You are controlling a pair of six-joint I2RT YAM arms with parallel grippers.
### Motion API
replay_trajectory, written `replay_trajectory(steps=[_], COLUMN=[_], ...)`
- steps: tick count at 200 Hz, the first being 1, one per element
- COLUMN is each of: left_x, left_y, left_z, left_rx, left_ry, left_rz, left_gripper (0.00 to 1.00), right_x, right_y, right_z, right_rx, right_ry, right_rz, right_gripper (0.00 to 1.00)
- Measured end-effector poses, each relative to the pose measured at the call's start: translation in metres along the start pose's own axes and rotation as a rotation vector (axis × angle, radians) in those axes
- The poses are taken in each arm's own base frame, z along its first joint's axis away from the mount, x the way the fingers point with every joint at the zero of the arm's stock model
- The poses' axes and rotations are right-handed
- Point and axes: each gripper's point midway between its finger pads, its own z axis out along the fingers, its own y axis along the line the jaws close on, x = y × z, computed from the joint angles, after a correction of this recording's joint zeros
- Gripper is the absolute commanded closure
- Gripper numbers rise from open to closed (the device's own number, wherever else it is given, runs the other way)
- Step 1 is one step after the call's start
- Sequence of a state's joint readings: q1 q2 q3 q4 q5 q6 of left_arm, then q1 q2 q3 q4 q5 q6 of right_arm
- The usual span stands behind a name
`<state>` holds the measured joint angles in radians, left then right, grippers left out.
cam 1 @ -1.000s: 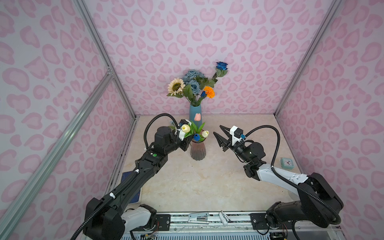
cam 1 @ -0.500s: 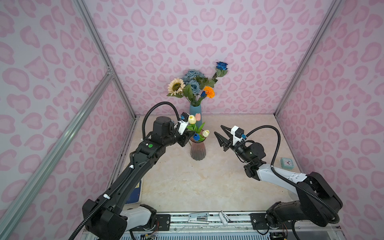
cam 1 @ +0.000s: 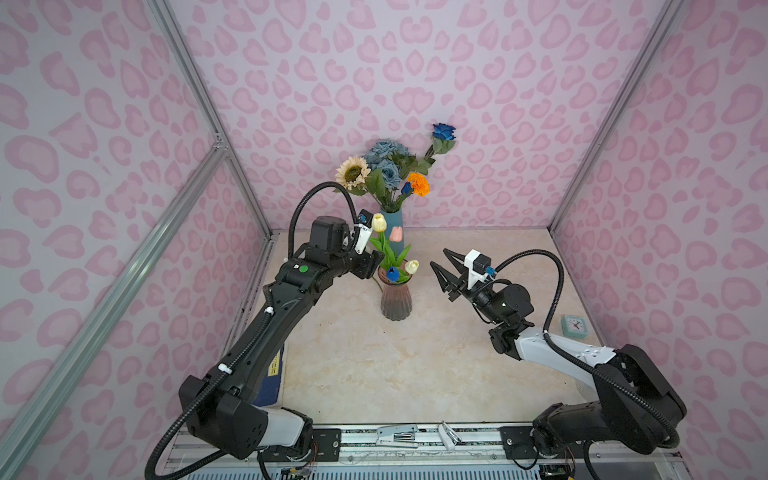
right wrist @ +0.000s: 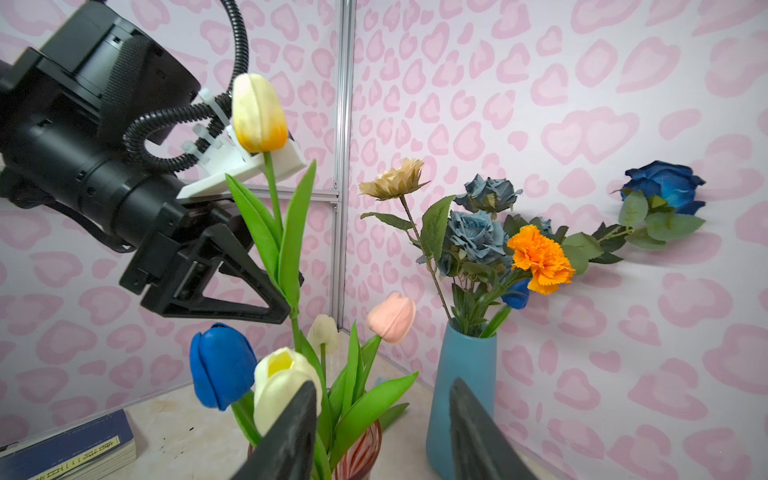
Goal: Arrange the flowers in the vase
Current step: 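Lower the yellow tulip stem into the pink vase with the left gripper, then open the left gripper and draw it back toward the pale blue tulip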
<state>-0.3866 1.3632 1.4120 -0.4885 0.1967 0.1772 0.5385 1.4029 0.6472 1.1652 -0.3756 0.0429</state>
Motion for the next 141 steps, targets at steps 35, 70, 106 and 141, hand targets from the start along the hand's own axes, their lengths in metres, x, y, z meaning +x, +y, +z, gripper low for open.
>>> replay_trajectory(steps=[35, 70, 106, 141], left_x=[-0.004, 0.015, 0.035, 0.023], left_y=[-0.003, -0.016, -0.019, -0.007], left_z=[-0.007, 0.008, 0.024, 0.011], left_rx=[0.006, 0.043, 0.036, -0.039], left_ry=[0.005, 0.107, 0.198, 0.162], left_rz=[0.051, 0.117, 0.146, 0.157], left_gripper=[0.18, 0.20, 0.15, 0.08], right_x=[0.006, 0.003, 0.002, 0.000], right_y=[0.001, 0.002, 0.002, 0.003], right_z=[0.002, 0.005, 0.006, 0.006], right_rx=[-0.011, -0.018, -0.022, -0.030], right_ry=[0.011, 0.004, -0.005, -0.007], right_rz=[0.011, 0.019, 0.026, 0.026], right_gripper=[0.49, 0.48, 0.48, 0.48])
